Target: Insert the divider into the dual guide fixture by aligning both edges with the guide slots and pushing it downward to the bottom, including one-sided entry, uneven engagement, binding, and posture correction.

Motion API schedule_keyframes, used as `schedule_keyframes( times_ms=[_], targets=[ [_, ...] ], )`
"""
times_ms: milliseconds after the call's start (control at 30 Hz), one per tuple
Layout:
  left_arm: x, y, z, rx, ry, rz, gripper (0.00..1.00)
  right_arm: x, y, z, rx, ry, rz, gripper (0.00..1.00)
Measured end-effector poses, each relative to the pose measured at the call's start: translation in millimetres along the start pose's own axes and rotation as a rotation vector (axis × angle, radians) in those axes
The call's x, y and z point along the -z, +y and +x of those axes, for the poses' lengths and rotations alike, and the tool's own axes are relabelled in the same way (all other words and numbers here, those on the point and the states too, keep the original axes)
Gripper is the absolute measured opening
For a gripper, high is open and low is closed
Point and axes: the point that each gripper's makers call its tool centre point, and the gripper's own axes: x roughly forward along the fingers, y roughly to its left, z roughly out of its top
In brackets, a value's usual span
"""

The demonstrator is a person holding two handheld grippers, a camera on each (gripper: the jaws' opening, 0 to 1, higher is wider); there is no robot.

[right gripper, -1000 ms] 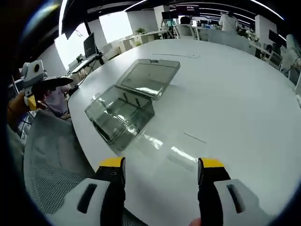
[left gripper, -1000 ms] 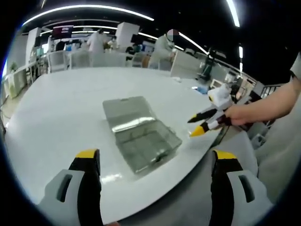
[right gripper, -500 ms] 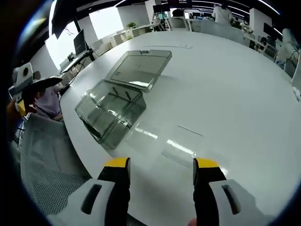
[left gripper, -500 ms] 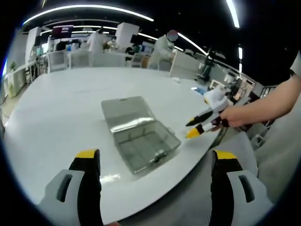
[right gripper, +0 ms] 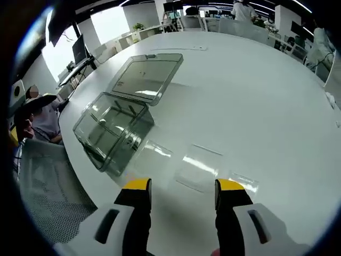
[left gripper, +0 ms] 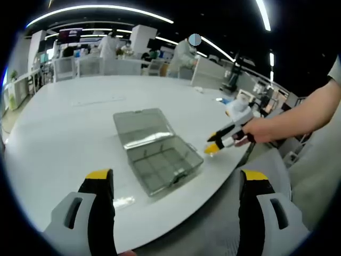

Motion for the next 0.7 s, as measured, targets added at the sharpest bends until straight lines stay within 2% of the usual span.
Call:
schedule_keyframes(
  times_ms=[700],
  targets=[
    [0.5,2.5,3.8,0.004,-0.001,-0.011,0.96,10.1,-20.8,22.2,0.051,0.056,0.020,0.38]
  ],
)
